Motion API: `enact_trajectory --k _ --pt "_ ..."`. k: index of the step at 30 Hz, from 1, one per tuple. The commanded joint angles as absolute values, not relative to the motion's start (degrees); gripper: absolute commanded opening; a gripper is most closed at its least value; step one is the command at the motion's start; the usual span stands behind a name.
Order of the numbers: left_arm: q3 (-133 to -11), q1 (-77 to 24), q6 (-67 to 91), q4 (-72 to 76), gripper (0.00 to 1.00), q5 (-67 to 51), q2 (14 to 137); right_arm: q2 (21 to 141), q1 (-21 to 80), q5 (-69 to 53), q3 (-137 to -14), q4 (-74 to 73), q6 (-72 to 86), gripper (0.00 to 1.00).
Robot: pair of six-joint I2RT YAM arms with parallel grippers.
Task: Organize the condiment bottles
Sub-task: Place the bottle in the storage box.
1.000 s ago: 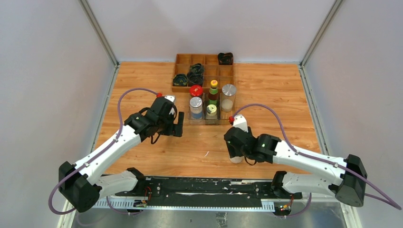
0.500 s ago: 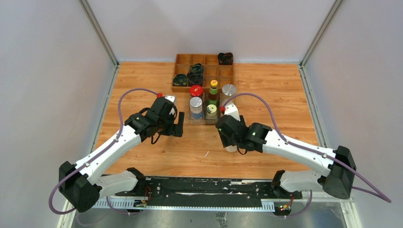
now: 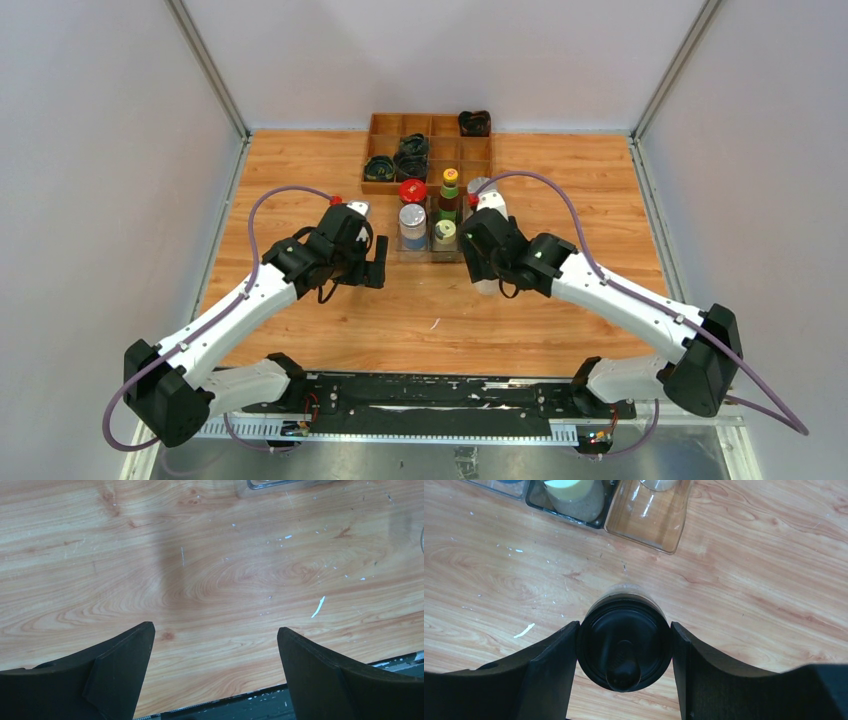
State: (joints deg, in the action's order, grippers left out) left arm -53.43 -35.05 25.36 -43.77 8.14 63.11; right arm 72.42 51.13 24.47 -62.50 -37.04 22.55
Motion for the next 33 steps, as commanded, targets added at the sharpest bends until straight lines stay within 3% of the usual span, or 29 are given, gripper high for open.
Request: enact_trajectory --k 1,33 --pt "-52.8 -34.7 25.5 -43.2 1.0 8.1 62.3 73.1 49.6 23.4 -66.0 -35.8 19.9 0.54" --pt "-55.2 -34.7 24.8 -44.0 1.0 8.7 63.5 83.8 38.8 16.9 -94.2 -44.5 10.2 0.54"
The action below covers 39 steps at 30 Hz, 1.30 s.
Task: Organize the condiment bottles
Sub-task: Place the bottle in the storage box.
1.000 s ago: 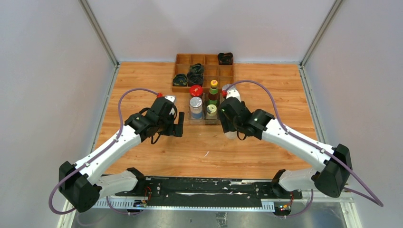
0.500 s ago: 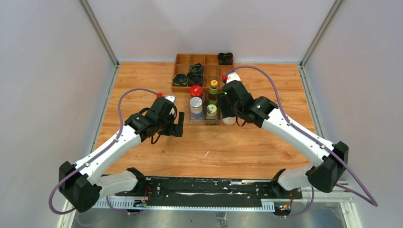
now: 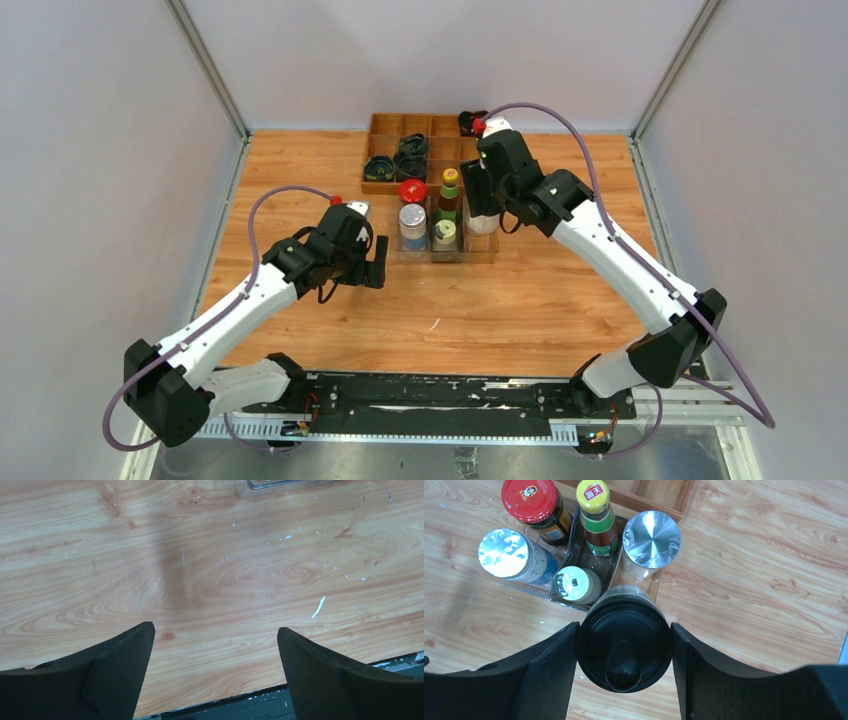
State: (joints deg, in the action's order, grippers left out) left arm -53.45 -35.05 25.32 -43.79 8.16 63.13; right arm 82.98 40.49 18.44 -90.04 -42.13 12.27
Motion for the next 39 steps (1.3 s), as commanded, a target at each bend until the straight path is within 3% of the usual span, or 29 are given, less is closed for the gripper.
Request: enact_trajectory --k 1,21,39 --pt "-55.4 -34.7 24.7 -44.1 1.0 8.7 63.6 84.1 38.6 16.8 -95.2 -45.0 10.0 0.54" --pt "-55.8 -34.7 25.0 -44.7 1.0 8.7 63.4 91.6 32.7 9.4 -108.5 -56.2 7.8 0.54" --pt "-55.1 -34.7 25.4 -44.7 1.0 8.4 62.5 85.2 32.8 7.2 -93.2 -44.8 9.6 0.54"
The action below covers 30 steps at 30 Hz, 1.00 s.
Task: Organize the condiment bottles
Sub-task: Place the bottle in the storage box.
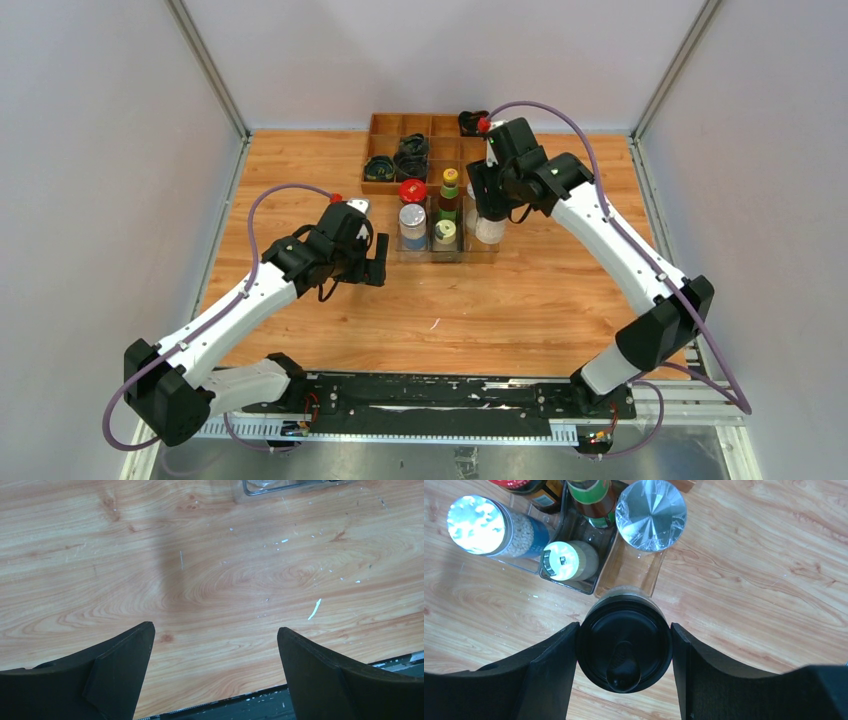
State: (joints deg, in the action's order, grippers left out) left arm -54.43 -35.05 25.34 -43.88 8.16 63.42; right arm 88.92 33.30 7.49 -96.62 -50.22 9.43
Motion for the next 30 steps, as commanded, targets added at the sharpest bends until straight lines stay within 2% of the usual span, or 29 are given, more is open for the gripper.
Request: enact_trajectory --k 1,14,30 --pt "-55.1 -34.7 25.4 -44.7 1.0 8.5 62.3 84.9 32.8 7.1 -92.2 -44.1 9.6 0.54" --pt "-55.0 -34.7 25.5 -45.1 1.0 8.7 61.6 81.3 32.9 7.6 -82.6 -34.7 9.2 0.53" --pt "-54.4 -34.7 25.3 -45.2 1.0 9.1 61.3 83.8 34.2 8.4 -80.9 -33.4 9.1 0.53"
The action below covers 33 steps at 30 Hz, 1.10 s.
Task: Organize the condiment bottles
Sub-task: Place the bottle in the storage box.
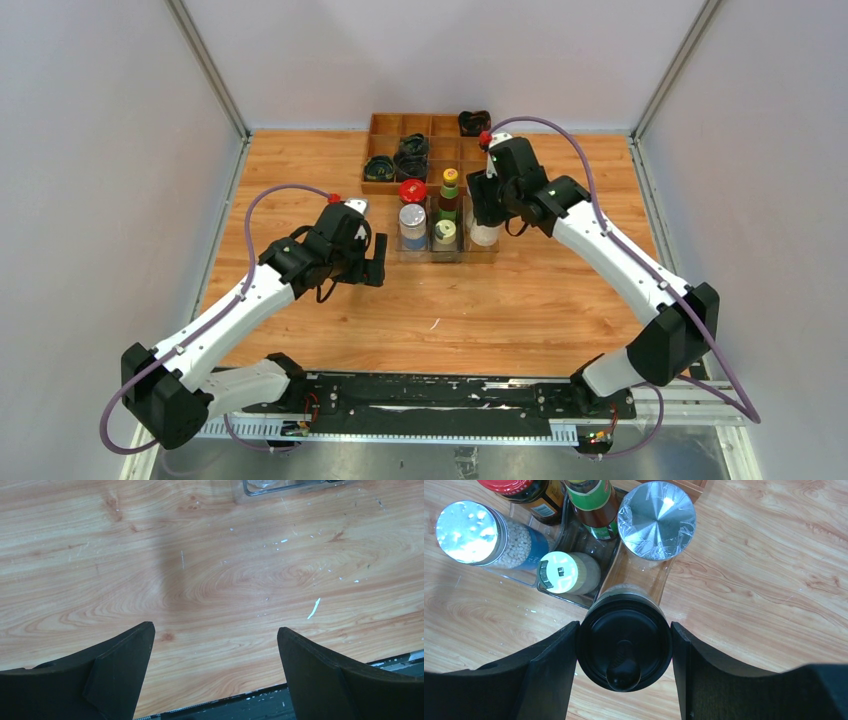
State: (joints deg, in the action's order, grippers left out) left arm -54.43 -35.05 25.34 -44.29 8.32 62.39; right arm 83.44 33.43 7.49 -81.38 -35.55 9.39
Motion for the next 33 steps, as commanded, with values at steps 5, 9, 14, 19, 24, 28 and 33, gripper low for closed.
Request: enact_trajectory --k 5,9,14,19,24,28,33 --pt "-54.4 -34.7 25.2 -45.1 1.0 9.1 61.3 84.5 35.1 9.2 -80.5 -33.3 9.1 0.53" --pt "-54.4 -34.7 25.1 -45.2 1.0 9.1 61.3 84.8 35.4 9.3 -80.0 -33.2 9.4 0.53" --pt "-54.4 -34.7 24.9 -45.2 1.0 9.1 61.1 85.3 35.6 9.5 -79.2 -32.8 9.5 0.53" --pt "-54.4 -34.7 24.6 -45.3 1.0 9.2 61.1 85.5 35.6 9.8 -77.9 -31.2 9.2 0.53" --pt "-54.4 -34.7 24.5 -45.4 1.0 9.3 61.0 85.8 35.9 10.1 -76.6 -29.4 8.9 0.53" --pt "-54.6 -34.7 24.4 -45.5 1.0 9.5 61.2 86.0 35.9 10.3 -75.6 -27.8 8.6 0.53" --pt "-54.8 -34.7 24.3 -45.5 1.0 9.5 61.5 86.5 35.9 10.6 -75.3 -26.5 8.0 0.53"
